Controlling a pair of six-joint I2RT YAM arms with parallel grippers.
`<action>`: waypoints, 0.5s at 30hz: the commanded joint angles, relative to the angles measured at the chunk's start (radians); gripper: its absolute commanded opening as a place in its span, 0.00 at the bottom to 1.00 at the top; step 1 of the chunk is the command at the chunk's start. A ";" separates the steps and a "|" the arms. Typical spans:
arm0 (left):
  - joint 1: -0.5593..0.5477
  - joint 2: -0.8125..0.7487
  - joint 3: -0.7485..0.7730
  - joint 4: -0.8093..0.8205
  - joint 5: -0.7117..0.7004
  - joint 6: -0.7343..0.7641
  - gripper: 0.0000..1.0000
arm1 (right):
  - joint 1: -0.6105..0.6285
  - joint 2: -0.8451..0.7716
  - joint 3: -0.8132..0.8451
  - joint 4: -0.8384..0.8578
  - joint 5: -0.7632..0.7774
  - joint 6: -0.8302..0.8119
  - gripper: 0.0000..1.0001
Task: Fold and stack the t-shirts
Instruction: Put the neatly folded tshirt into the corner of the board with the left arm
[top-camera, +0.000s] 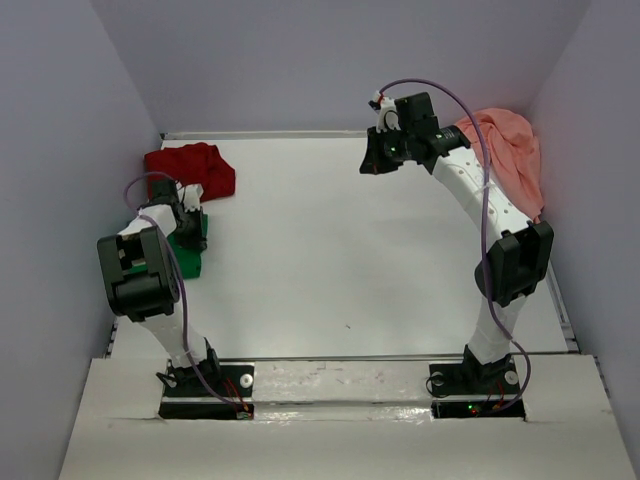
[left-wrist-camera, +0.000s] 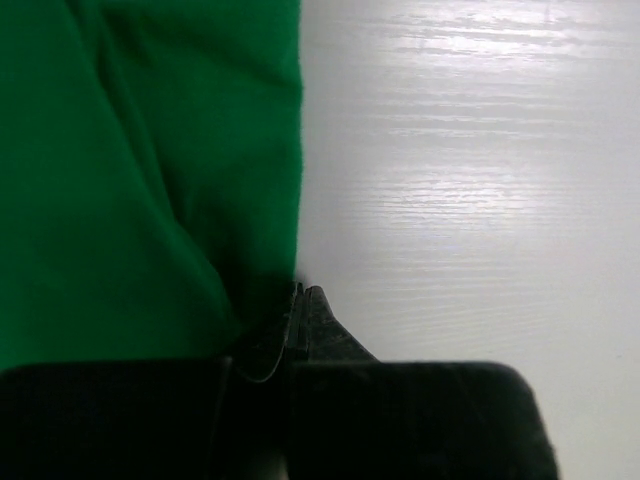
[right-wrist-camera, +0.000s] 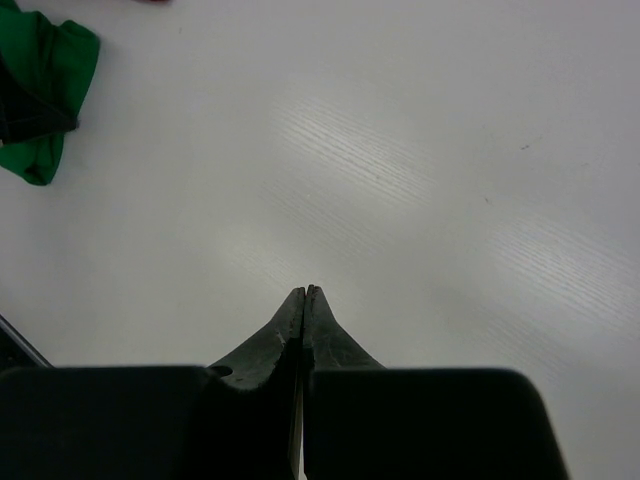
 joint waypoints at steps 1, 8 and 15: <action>-0.033 -0.079 -0.009 -0.010 0.058 0.017 0.00 | -0.004 -0.032 -0.013 0.015 0.011 -0.002 0.00; -0.111 -0.114 0.000 0.019 0.123 -0.007 0.00 | -0.013 -0.055 -0.034 0.022 0.011 -0.008 0.00; -0.135 -0.323 0.011 0.131 0.254 -0.055 0.00 | -0.013 -0.113 -0.135 0.098 -0.039 -0.030 0.00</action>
